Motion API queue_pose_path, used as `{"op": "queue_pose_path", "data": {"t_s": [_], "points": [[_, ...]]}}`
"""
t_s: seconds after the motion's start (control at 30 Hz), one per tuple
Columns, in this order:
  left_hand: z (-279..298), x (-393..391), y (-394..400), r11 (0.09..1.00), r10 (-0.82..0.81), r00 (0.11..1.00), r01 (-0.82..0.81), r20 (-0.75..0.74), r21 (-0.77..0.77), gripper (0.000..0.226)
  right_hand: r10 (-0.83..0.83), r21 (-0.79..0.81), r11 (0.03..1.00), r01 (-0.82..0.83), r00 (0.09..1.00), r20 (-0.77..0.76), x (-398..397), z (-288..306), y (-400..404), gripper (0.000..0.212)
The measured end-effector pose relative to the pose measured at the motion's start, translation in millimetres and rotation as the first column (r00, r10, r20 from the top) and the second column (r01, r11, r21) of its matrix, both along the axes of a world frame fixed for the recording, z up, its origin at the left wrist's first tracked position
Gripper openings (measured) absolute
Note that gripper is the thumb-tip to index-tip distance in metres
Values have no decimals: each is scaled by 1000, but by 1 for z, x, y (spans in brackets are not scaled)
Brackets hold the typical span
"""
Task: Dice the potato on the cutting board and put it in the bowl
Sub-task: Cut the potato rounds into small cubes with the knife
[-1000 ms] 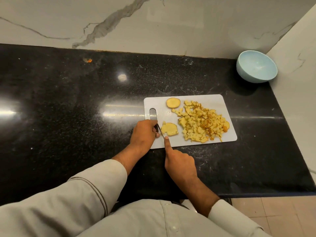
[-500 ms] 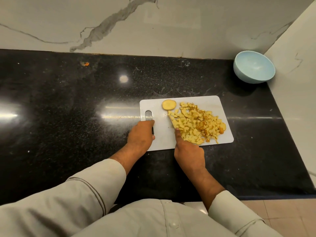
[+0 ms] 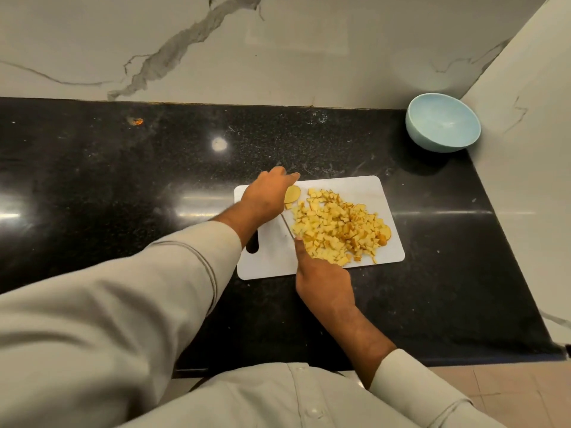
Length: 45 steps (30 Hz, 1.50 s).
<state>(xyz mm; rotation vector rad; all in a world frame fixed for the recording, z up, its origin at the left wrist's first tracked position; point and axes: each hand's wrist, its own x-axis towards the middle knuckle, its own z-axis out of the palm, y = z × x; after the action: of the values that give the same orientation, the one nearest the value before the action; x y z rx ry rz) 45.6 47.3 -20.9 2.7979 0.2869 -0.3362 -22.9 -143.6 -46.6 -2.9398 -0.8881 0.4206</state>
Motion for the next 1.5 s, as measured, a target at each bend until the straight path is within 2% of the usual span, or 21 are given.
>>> {"op": "queue_pose_path", "data": {"t_s": [0.07,0.17,0.27,0.37,0.47,0.57,0.63,0.7,0.8,0.87,0.93,1.17,1.27,1.4,1.5], "points": [[-1,7,5,998,-55,998,55,-43,5,64,24,-10,1000,-24,1000,-9,0,-4,3,59],[1,12,8,996,-81,995,83,-63,17,56,-36,-18,999,35,998,-52,11,-5,-3,61],[3,10,8,999,-26,999,27,-46,19,46,-74,-45,996,72,996,-45,17,-3,-11,64],[5,2,6,1000,25,1000,-25,-18,5,31,-31,-33,999,30,999,-29,13,-2,-9,63],[1,-11,3,984,162,981,-152,106,-95,49,28,-24,999,-28,999,-35,4,-5,-6,61],[-5,-21,1,873,428,886,-353,181,-337,53,-50,-25,999,49,997,-66,9,-3,-10,63],[-8,-25,2,786,527,833,-404,167,-468,50,-85,-13,996,85,994,-75,12,0,-10,63],[-9,-28,4,696,581,806,-422,112,-581,50,-40,5,999,40,997,-62,7,3,-8,63],[-10,-33,7,590,649,761,-489,17,-643,49,22,8,1000,-21,997,-69,-2,3,-8,60],[-9,-42,5,535,679,733,-533,-42,-656,51,-32,17,999,34,995,-95,2,4,-10,60],[-10,-56,0,518,689,722,-552,-64,-653,52,-76,30,996,80,992,-98,6,8,-12,60],[-21,-93,-21,698,575,818,-471,30,-539,41,-120,189,975,117,993,5,8,22,-14,59],[-19,-93,-18,803,484,870,-399,94,-442,42,-123,95,988,123,992,-9,16,23,-8,59],[-17,-87,-17,940,288,955,-268,74,-211,64,-112,132,986,106,993,42,16,25,0,57],[-17,-86,-19,976,200,975,-189,93,-109,56,-114,74,991,112,993,15,10,23,5,56]]}}
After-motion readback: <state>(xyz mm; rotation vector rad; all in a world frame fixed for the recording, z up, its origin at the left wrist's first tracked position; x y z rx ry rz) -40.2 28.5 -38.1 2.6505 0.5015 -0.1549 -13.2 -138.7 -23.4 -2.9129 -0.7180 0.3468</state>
